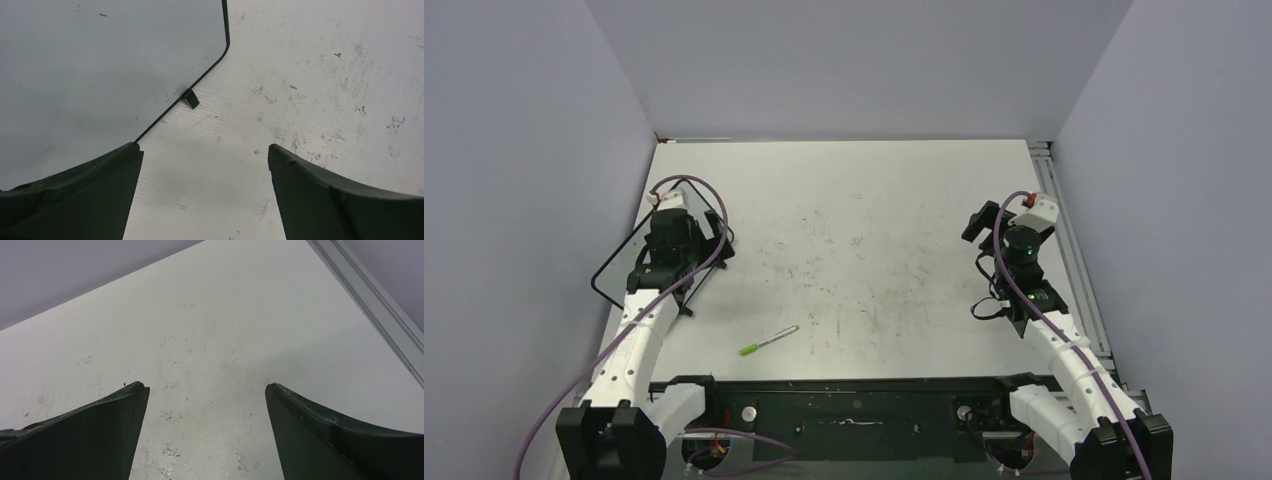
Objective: Write a sentence on the whiteboard
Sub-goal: Move the whiteboard to the center of the board.
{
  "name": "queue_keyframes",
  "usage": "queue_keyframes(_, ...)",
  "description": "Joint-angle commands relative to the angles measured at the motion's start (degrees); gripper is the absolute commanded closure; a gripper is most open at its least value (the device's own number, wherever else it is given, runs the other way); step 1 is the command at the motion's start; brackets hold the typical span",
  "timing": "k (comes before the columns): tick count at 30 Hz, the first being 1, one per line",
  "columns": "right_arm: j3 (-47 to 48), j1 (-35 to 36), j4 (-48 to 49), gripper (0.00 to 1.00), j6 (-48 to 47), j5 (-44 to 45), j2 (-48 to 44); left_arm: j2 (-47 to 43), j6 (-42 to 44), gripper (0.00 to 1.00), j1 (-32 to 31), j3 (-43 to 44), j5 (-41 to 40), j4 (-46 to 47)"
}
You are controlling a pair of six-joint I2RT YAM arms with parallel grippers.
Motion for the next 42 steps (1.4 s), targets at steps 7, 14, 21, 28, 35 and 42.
queue_keyframes(7,1.9,0.2,2.6,0.10,1.0,-3.5,-1.2,10.8,-2.5,0.18,-0.2,3.1,1.5,8.1)
queue_keyframes(14,1.8,0.2,2.5,0.10,0.9,-4.2,-2.4,16.2,-8.8,0.27,-10.5,2.2,-13.8,12.5)
queue_keyframes(21,2.2,0.2,2.4,0.10,0.5,-4.4,-2.0,17.9,-19.7,0.39,-12.5,-2.0,-22.3,14.8)
queue_keyframes(28,2.4,0.1,3.1,0.10,0.7,-4.9,-0.6,19.1,-29.7,0.46,-13.1,-7.1,-26.4,16.1)
queue_keyframes(35,2.3,0.1,3.6,0.10,0.8,-5.4,0.2,22.2,-32.1,0.53,-13.1,-8.3,-28.1,18.9)
queue_keyframes(42,2.3,0.1,3.8,0.10,0.9,-5.9,0.9,26.7,-32.0,0.58,-13.1,-7.1,-29.0,19.9)
